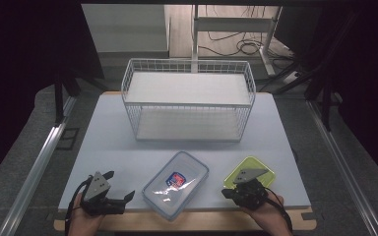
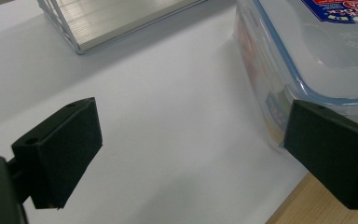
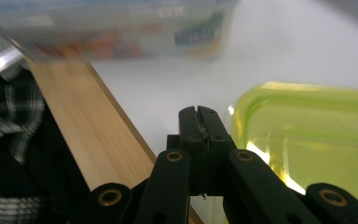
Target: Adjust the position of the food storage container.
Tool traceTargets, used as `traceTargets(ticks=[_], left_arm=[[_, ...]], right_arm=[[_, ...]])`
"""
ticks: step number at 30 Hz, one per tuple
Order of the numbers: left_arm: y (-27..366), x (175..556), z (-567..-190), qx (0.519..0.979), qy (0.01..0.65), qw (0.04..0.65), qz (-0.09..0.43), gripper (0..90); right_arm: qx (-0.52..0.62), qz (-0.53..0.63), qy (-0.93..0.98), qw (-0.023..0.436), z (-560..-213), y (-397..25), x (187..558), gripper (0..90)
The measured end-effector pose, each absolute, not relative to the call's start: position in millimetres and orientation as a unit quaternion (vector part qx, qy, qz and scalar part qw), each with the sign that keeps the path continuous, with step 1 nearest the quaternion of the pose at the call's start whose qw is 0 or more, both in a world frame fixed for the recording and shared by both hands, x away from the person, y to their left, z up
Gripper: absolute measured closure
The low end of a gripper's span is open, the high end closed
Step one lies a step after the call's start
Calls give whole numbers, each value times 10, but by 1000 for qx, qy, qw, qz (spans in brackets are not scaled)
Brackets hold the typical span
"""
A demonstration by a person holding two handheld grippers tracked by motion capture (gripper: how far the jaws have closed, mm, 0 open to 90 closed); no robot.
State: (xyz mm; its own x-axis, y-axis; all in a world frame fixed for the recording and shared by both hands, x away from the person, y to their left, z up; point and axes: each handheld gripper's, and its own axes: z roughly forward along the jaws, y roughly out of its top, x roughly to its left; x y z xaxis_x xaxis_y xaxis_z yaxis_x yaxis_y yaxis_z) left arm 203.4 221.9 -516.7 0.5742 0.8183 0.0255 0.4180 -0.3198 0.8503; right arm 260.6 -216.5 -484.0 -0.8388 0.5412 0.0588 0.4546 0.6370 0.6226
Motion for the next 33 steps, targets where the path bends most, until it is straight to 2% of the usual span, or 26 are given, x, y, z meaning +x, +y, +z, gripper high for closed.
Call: traceTargets(ticks=[16, 33], left_arm=[[2215, 2040, -5172, 778, 399, 427, 231, 46], [2180, 2061, -5190, 784, 402, 432, 190, 59]], right_arm=[[307, 319, 891, 99, -4835, -2334, 2766, 886], [360, 333, 863, 124, -4825, -2666, 3111, 886]])
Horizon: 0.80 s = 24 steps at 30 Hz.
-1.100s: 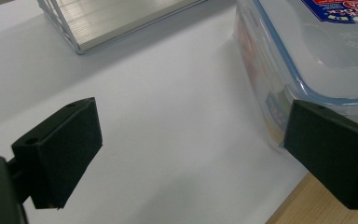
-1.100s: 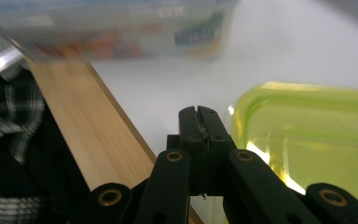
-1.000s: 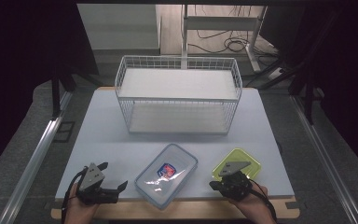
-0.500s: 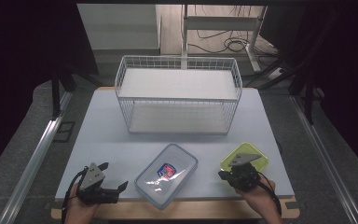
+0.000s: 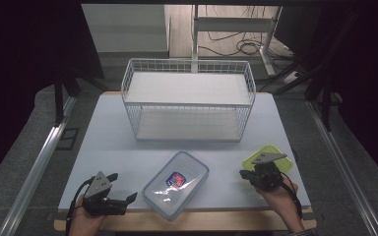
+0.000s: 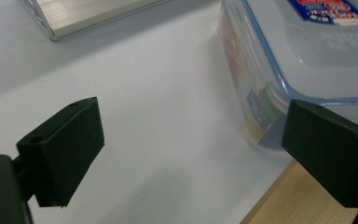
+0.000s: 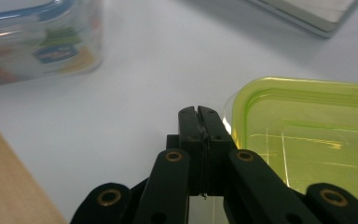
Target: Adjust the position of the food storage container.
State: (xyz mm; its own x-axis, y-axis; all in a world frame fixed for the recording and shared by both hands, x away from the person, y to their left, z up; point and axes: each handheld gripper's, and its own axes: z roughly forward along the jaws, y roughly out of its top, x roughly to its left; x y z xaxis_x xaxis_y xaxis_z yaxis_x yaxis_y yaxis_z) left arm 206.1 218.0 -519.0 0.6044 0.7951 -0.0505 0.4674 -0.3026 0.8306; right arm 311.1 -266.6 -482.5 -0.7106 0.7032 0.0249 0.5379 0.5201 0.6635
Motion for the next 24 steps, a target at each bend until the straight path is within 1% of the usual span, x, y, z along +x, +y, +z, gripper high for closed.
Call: traceTargets(ticks=[14, 15, 17, 19, 21, 22, 23, 24], left_arm=[[2145, 2065, -5206, 792, 399, 425, 184, 48], [2142, 2053, -5191, 791, 394, 435, 173, 39], [2136, 2045, -5179, 789, 398, 437, 167, 52], [2095, 2000, -5161, 792, 399, 434, 156, 111], [2074, 1976, -5157, 795, 397, 431, 155, 222], [2053, 1951, -5152, 798, 396, 429, 151, 222], [2032, 1925, -5148, 799, 395, 429, 146, 274], [1997, 1886, -5147, 803, 393, 428, 131, 423]], right_arm=[[400, 338, 839, 150, -4840, -2811, 3442, 887], [404, 340, 835, 152, -4836, -2812, 3454, 887], [403, 347, 834, 151, -4824, -2781, 3434, 884], [397, 356, 833, 146, -4808, -2731, 3411, 884], [388, 357, 837, 146, -4805, -2659, 3391, 884], [388, 357, 837, 146, -4805, -2659, 3391, 884], [385, 362, 838, 140, -4813, -2620, 3386, 884], [378, 365, 841, 129, -4830, -2530, 3374, 884]])
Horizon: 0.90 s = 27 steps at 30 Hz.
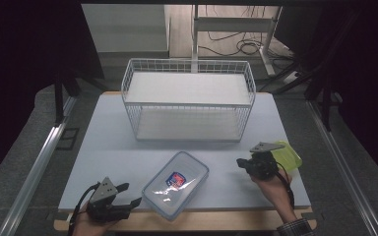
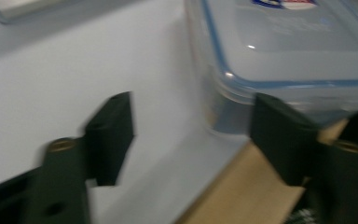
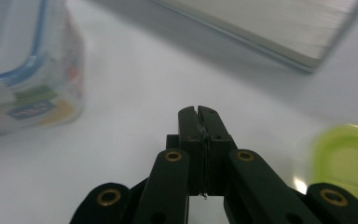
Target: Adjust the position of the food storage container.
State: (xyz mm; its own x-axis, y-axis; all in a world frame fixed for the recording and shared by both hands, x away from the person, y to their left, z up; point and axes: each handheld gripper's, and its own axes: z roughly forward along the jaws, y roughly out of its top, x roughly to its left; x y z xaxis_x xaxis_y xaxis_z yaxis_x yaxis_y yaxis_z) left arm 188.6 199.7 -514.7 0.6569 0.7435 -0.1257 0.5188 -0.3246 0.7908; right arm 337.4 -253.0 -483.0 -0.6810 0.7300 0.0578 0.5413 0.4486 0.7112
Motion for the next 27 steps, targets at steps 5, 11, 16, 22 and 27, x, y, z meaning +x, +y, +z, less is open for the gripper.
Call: traceTargets(ticks=[5, 11, 16, 22, 27], left_arm=[[1933, 1846, -5172, 812, 398, 415, 102, 610], [1783, 1858, -5217, 830, 385, 397, 76, 770], [1730, 1899, -5261, 834, 392, 384, 60, 797], [1704, 2005, -5281, 821, 410, 396, 40, 805], [1656, 2105, -5271, 825, 411, 384, 58, 811]], right_arm=[[355, 364, 853, 114, -4868, -2311, 3362, 884], [323, 366, 868, 91, -4944, -2001, 3373, 884], [306, 366, 876, 70, -5001, -1836, 3397, 884], [299, 368, 879, 58, -5019, -1791, 3378, 891], [311, 361, 877, 64, -5003, -1845, 3347, 892]])
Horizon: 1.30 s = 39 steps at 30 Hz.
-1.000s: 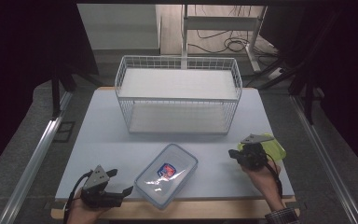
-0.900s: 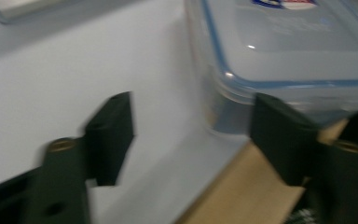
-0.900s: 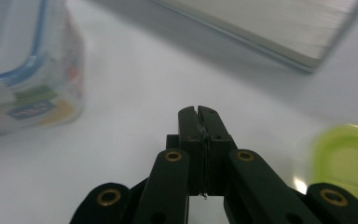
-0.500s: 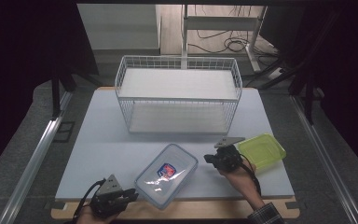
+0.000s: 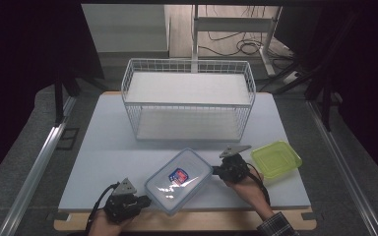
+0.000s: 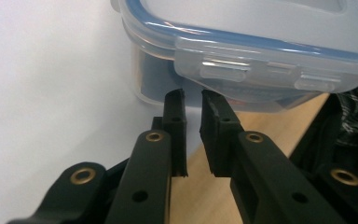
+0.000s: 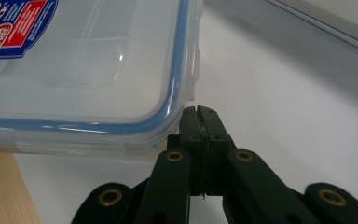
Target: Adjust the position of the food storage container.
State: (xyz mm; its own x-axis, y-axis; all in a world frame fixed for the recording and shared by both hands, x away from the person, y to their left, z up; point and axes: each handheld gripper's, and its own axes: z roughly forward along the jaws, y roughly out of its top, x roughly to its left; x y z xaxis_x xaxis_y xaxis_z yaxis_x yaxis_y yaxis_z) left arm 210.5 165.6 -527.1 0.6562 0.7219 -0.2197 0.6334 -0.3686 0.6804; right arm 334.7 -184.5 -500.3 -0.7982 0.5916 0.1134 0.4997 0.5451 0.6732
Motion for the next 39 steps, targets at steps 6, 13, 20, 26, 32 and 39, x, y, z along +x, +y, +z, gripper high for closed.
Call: traceTargets(ticks=[6, 13, 20, 26, 32, 39], left_arm=[[1659, 2220, -5281, 821, 418, 384, 61, 812], [1666, 2406, -5281, 822, 421, 378, 67, 816], [1628, 2649, -5278, 821, 428, 370, 71, 837], [1618, 2859, -5267, 820, 427, 375, 73, 841], [1601, 3000, -5278, 822, 420, 378, 67, 848], [1598, 3052, -5305, 823, 424, 373, 70, 813]], right_arm=[[321, 358, 874, 63, -4986, -1912, 3298, 892], [329, 356, 873, 55, -4964, -1973, 3210, 892], [332, 351, 874, 56, -4947, -2037, 3115, 892], [336, 350, 873, 58, -4945, -2064, 3031, 892], [331, 351, 874, 58, -4949, -2094, 2913, 892], [326, 350, 877, 51, -4962, -2104, 2873, 884]])
